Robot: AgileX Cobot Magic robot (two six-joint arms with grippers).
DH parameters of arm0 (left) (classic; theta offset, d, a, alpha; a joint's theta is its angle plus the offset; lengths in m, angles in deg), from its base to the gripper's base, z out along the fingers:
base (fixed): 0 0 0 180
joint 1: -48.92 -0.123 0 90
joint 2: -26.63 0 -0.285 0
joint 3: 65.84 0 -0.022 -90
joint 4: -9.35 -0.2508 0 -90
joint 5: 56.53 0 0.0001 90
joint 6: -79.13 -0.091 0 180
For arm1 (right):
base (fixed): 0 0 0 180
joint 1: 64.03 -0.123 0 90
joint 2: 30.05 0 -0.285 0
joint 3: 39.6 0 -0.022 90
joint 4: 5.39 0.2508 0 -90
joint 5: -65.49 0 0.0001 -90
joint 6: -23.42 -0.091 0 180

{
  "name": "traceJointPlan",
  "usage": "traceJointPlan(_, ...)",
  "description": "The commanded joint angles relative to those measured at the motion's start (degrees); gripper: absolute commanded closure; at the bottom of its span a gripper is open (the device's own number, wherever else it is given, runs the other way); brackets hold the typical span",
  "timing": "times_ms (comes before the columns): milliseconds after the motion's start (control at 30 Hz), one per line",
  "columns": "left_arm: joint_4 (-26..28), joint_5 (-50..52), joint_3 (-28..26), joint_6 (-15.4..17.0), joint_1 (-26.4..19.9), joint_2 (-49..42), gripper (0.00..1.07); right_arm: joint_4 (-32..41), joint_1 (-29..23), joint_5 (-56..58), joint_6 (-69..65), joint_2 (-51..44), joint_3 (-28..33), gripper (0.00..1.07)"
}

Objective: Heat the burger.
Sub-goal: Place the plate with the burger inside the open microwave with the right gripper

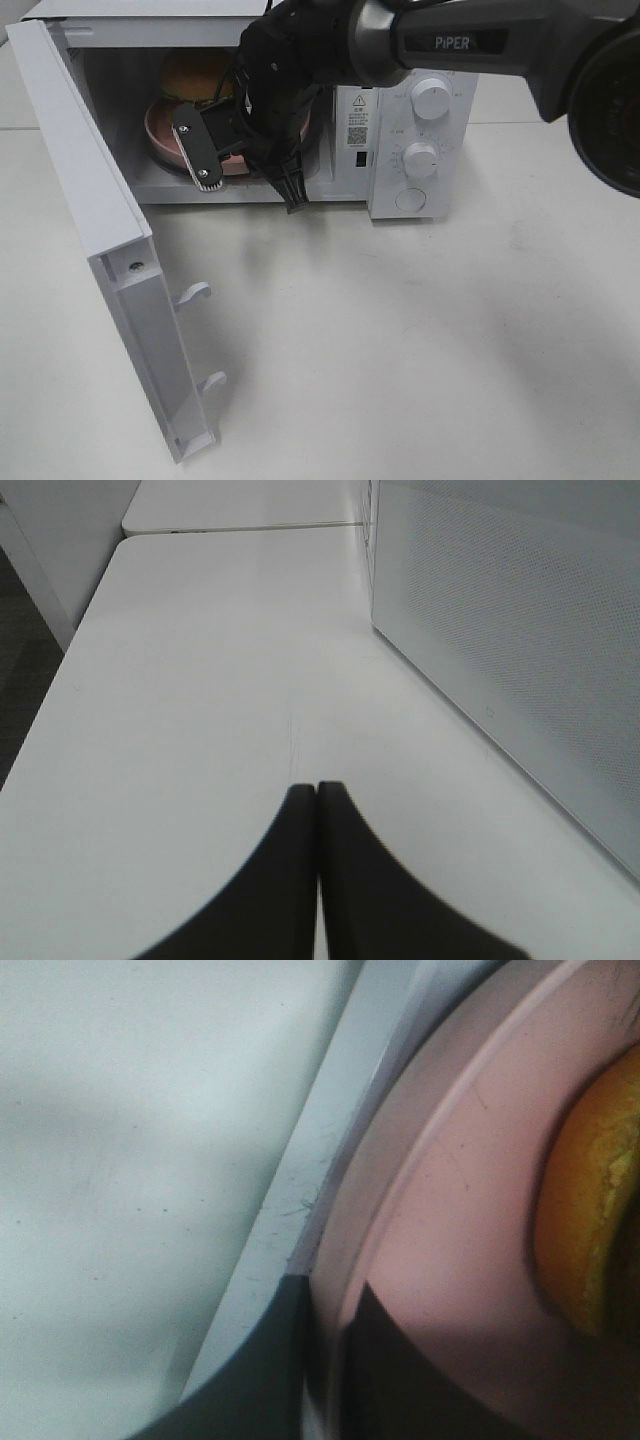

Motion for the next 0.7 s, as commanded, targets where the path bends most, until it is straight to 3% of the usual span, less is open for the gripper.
traceJointPlan(33, 0.0, 0.3, 0.1, 0.1, -0.1, -1.5, 1.06, -1.4, 0.8, -3.0, -0.9, 1.1, -4.1, 1.05)
traceJointPlan(433, 0.0, 0.3, 0.1, 0.1, -0.1, -1.5, 1.06, -0.5, 2.2, -3.5, -0.9, 4.9, -9.5, 0.99)
traceJointPlan(700, 0.0, 0.3, 0.1, 0.1, -0.1, -1.5, 1.06, 2.6, 2.8, -4.3, -0.1, 4.9, -9.5, 0.8)
